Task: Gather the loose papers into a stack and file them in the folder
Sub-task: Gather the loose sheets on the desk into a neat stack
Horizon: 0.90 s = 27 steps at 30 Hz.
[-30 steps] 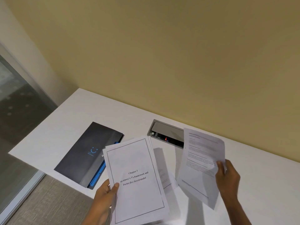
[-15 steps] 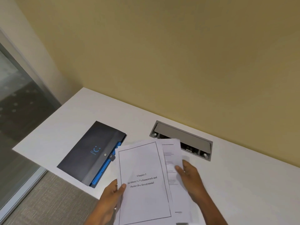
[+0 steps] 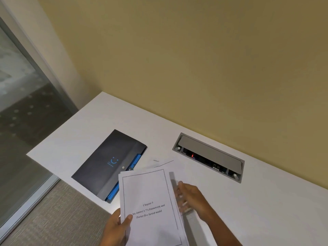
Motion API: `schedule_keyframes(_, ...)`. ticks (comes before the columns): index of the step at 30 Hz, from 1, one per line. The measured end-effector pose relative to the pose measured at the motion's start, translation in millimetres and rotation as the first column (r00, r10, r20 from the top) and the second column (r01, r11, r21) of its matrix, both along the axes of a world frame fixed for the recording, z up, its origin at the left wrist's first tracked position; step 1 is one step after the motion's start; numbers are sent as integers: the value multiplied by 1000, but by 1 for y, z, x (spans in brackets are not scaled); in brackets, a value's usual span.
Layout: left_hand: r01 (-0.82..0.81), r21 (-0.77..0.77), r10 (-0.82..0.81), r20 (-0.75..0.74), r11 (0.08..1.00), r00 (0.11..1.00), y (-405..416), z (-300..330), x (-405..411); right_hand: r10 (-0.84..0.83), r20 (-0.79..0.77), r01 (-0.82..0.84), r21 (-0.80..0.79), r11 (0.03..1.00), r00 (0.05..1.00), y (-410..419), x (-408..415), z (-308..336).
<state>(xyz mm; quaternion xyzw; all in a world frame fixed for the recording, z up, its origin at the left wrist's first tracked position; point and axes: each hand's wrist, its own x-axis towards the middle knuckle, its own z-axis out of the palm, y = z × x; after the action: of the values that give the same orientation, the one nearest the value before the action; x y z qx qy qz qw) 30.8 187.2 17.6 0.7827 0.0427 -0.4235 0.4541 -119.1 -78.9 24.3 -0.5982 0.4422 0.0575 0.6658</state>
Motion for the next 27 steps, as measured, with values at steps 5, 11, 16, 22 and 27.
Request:
schedule_keyframes(5, -91, 1, 91, 86, 996, 992, 22, -5, 0, 136, -260, -248, -473, 845, 956, -33, 35, -10)
schedule_keyframes(11, -226, -62, 230, 67, 972, 971, 38, -2, 1, 232, -485, -503, -557, 661, 843, -45, 67, -29)
schedule_keyframes(16, -254, -61, 258, 77, 965, 963, 44, 0, 6, 227, -587, -584, -539, 607, 778, -35, 74, -46)
schedule_keyframes(22, -253, 55, 243, 152, 966, 958, 47, -3, 22, 160, -563, -525, -581, 621, 811, -22, 75, -54)
schedule_keyframes(27, -281, 15, 277, 130, 959, 952, 43, 2, 34, 103, -535, -459, -592, 663, 839, -16, 81, -57)
